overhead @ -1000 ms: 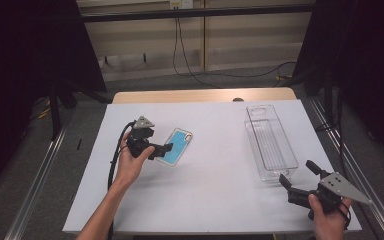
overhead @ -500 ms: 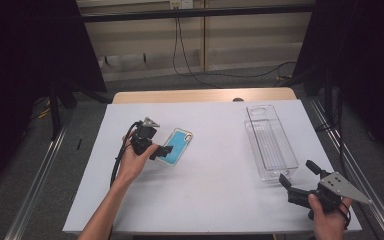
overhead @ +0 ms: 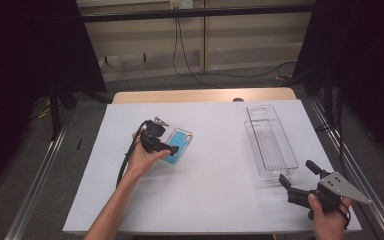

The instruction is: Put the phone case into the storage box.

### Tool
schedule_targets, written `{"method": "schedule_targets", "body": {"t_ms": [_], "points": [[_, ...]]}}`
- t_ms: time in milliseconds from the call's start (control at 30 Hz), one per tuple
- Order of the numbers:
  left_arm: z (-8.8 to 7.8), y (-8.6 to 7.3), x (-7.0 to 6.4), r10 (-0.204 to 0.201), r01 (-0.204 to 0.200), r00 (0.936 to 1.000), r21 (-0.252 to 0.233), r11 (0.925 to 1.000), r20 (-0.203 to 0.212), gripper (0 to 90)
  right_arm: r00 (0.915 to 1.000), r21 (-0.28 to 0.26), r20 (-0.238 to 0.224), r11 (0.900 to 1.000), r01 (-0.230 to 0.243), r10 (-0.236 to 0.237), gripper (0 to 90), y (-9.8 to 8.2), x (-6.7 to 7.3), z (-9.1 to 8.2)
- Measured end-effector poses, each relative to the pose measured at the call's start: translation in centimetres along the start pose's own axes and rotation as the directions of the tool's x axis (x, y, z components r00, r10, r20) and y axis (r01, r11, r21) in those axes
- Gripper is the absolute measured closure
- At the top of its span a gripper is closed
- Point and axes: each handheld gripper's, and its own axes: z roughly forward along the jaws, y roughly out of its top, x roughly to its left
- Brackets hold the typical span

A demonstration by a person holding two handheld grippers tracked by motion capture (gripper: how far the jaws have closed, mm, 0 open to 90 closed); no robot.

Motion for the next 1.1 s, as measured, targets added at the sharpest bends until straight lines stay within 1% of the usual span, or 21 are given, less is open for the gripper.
{"method": "schedule_targets", "body": {"t_ms": [200,233,267,300,333,433,533,567,600,667,700,800,1000,1100], "points": [[0.8,0.5,-0.5,0.012,-0.012,0.9999,0.025,0.9996,0.012,5.8,1.0,0.0,-0.001,1.0,0.0,0.0,1.1,0.0,0.0,0.0],[0.9,0.5,-0.6,0.014,-0.014,0.9998,0.027,0.9995,0.011,6.0,1.0,0.002,-0.001,1.0,-0.002,0.002,1.2,0.0,0.0,0.0],[1.1,0.5,-0.7,0.019,-0.019,0.9998,0.033,0.9993,0.001,6.2,1.0,0.004,0.0,1.0,0.0,0.0,1.3,0.0,0.0,0.0],[1.2,0.6,-0.8,0.023,-0.023,0.9997,0.043,0.9988,0.007,6.0,1.0,0.005,0.002,1.0,0.0,0.0,1.3,0.0,0.0,0.0],[1.3,0.6,-0.8,0.015,-0.015,0.9998,0.045,0.9989,0.012,6.0,1.0,0.005,0.0,1.0,-0.001,0.001,1.3,0.0,-0.1,0.0],[1.6,0.7,-1.0,0.014,-0.014,0.9999,0.055,0.9984,0.001,6.0,1.0,0.002,-0.002,1.0,0.0,0.0,1.3,0.0,0.0,0.0],[2.0,0.6,-1.1,0.012,-0.013,0.9998,0.068,0.9976,0.014,6.0,1.0,0.002,-0.006,1.0,0.003,-0.003,1.2,0.0,0.0,0.0],[2.2,0.6,-1.2,0.01,-0.01,0.9999,0.073,0.9973,0.011,6.0,1.0,0.002,-0.005,1.0,0.001,-0.001,1.2,0.0,0.0,0.0],[2.4,0.6,-1.2,0.016,-0.017,0.9998,0.082,0.9965,0.013,6.4,1.0,0.001,-0.005,1.0,0.001,-0.001,1.2,0.0,0.0,0.0],[2.6,0.6,-1.3,0.019,-0.019,0.9998,0.097,0.9951,0.002,8.1,1.0,0.001,-0.008,1.0,0.003,-0.003,1.2,0.0,0.0,0.0],[2.7,0.5,-1.3,0.013,-0.013,0.9999,0.094,0.9955,0.003,7.8,1.0,-0.002,-0.007,1.0,0.002,-0.002,1.2,0.0,0.0,0.0],[2.7,0.5,-1.1,0.015,-0.017,0.9998,0.097,0.9952,0.012,7.4,1.0,-0.001,-0.005,1.0,-0.001,0.001,1.2,0.0,0.0,0.0],[2.8,0.5,-1.2,0.006,-0.007,1.0,0.093,0.9956,0.001,7.2,1.0,0.0,-0.001,1.0,0.001,-0.001,1.2,0.0,0.0,-0.1],[2.8,0.5,-1.2,0.002,-0.003,1.0,0.099,0.9951,0.01,7.5,1.0,0.0,-0.001,1.0,0.002,-0.002,1.2,0.0,0.0,-0.1]]}}
